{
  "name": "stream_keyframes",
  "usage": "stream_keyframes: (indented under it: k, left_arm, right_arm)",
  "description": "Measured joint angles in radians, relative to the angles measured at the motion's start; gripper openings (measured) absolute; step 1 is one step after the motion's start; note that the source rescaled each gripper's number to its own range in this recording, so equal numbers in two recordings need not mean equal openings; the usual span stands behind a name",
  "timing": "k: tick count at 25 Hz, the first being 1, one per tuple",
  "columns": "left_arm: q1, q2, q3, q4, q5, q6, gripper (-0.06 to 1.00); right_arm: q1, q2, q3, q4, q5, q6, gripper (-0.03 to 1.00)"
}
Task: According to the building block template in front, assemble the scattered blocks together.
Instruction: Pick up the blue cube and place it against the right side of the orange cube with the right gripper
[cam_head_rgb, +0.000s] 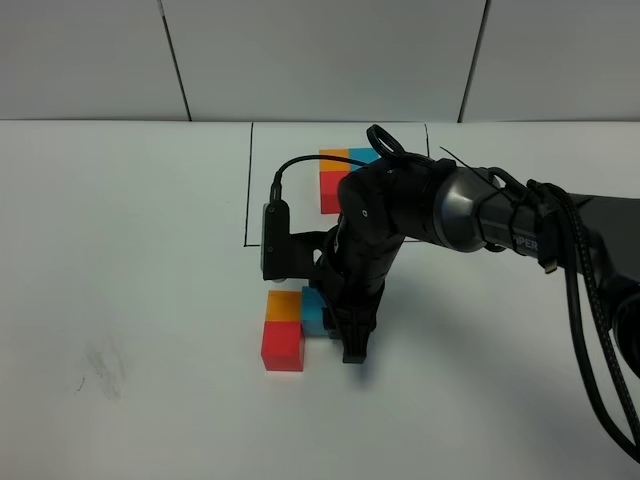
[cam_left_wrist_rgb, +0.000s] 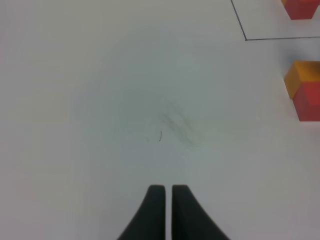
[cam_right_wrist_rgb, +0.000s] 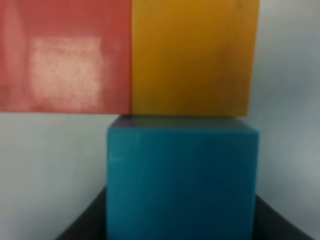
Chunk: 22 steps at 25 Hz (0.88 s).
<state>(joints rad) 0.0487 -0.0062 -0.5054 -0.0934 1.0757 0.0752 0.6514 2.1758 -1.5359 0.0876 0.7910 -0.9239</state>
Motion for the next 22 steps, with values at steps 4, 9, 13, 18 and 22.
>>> stream_keyframes:
  k: [4, 9, 13, 18, 22]
  left_arm:
    - [0.0, 0.0, 0.0, 0.0, 0.0, 0.0, 0.01]
    - [0.0, 0.0, 0.0, 0.0, 0.0, 0.0, 0.01]
    - [0.0, 0.0, 0.0, 0.0, 0.0, 0.0, 0.01]
    - [0.0, 0.0, 0.0, 0.0, 0.0, 0.0, 0.01]
    - [0.0, 0.0, 0.0, 0.0, 0.0, 0.0, 0.01]
  right_arm:
    - [0.0, 0.02, 0.0, 0.001, -0.002, 0.0, 0.52]
    - [0.0, 0.021, 0.0, 0.001, -0.006, 0.0, 0.52]
    - [0.0, 0.021, 0.0, 0.001, -0.012, -0.006, 0.52]
    - [0.0, 0.039, -0.014, 0.0, -0.013, -0.012, 0.52]
    - [0.0, 0.051, -0.03, 0.0, -0.011, -0.016, 0.52]
